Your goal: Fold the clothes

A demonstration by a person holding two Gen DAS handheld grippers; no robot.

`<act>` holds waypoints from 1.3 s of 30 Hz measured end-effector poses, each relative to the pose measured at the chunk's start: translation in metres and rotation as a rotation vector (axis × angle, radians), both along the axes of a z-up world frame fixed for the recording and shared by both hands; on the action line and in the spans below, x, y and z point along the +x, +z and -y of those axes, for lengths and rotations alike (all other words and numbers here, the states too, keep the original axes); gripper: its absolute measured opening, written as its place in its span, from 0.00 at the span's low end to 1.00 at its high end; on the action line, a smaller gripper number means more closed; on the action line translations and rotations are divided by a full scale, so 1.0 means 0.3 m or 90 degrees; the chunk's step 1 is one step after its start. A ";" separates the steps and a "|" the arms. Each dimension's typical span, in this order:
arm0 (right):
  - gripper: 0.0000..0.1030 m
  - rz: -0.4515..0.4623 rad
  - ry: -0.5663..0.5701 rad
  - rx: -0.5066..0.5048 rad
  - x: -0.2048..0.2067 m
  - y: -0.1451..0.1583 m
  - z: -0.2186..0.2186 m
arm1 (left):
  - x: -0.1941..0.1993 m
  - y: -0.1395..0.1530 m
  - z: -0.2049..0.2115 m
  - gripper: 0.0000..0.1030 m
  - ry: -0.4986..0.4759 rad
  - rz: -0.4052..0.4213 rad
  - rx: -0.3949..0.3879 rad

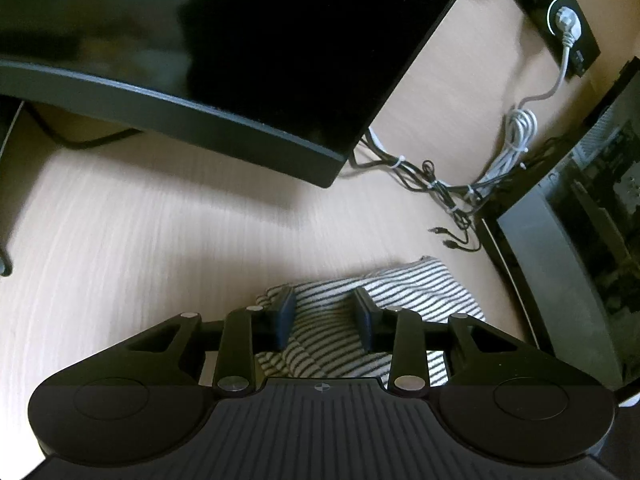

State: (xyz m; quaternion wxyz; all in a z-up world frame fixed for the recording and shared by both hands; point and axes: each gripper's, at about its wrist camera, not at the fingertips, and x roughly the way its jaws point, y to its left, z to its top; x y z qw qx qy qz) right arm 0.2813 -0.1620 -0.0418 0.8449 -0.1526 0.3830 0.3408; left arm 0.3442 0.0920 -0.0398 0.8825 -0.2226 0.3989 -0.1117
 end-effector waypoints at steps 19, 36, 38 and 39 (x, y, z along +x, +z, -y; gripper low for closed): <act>1.00 -0.133 -0.026 0.106 0.062 0.057 0.183 | -0.283 -0.047 0.097 0.68 0.039 -0.071 -0.041; 0.78 -0.283 0.046 0.192 0.179 -0.062 -0.188 | -0.558 -0.036 -0.191 0.57 0.179 -0.075 -0.063; 0.78 -0.274 0.082 0.184 0.168 -0.058 -0.280 | -0.580 -0.029 -0.261 0.57 0.216 -0.071 -0.058; 0.78 -0.271 0.098 0.180 0.163 -0.053 -0.321 | -0.586 -0.026 -0.289 0.57 0.230 -0.069 -0.054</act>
